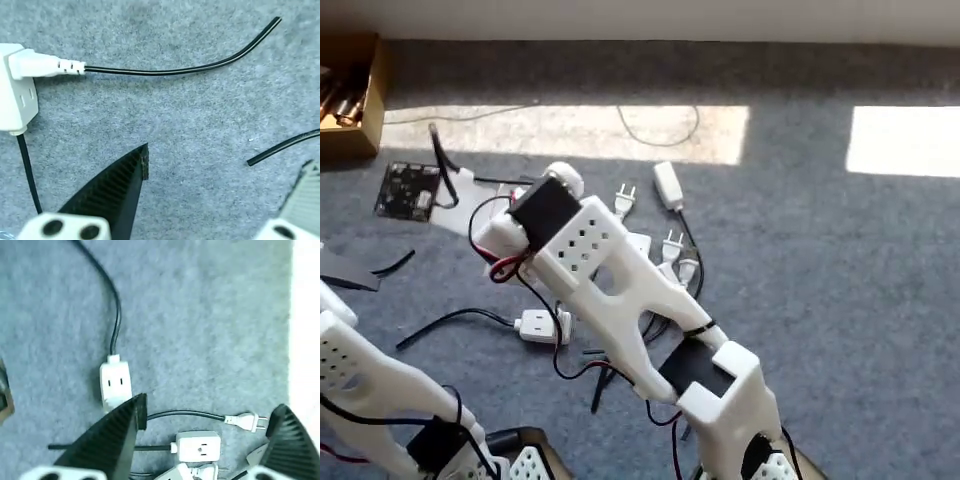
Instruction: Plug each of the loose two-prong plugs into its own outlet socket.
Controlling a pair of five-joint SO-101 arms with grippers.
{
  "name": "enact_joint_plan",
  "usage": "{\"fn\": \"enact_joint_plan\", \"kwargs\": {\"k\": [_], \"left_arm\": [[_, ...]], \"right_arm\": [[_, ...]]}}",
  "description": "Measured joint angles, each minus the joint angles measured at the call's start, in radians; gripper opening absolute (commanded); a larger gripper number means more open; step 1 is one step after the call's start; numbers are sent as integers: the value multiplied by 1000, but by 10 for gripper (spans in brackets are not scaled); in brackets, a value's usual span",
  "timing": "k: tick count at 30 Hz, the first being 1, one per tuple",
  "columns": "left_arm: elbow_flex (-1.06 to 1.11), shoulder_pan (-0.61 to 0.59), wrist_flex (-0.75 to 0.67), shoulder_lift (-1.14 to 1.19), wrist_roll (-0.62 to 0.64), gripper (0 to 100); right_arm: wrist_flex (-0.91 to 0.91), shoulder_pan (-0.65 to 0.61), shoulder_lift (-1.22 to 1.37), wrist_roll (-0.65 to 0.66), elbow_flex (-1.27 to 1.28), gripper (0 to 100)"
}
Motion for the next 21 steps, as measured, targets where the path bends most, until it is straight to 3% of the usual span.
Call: {"fn": "enact_joint_plan", "kwargs": {"k": [5, 9, 13, 17, 21], "left_arm": [[0, 55, 5, -11, 40, 433], [55, 123, 5, -120, 146, 432], [160, 245, 6, -296, 256, 432], [305, 384, 6, -488, 319, 432], [482, 514, 6, -643, 334, 432]], "right_arm": [[0, 249, -126, -210, -51, 361], [0, 560, -226, -250, -29, 361], [0, 824, -344, -269, 189, 361], [-11, 881, -460, -241, 557, 361], [-199, 905, -663, -222, 962, 361]]}}
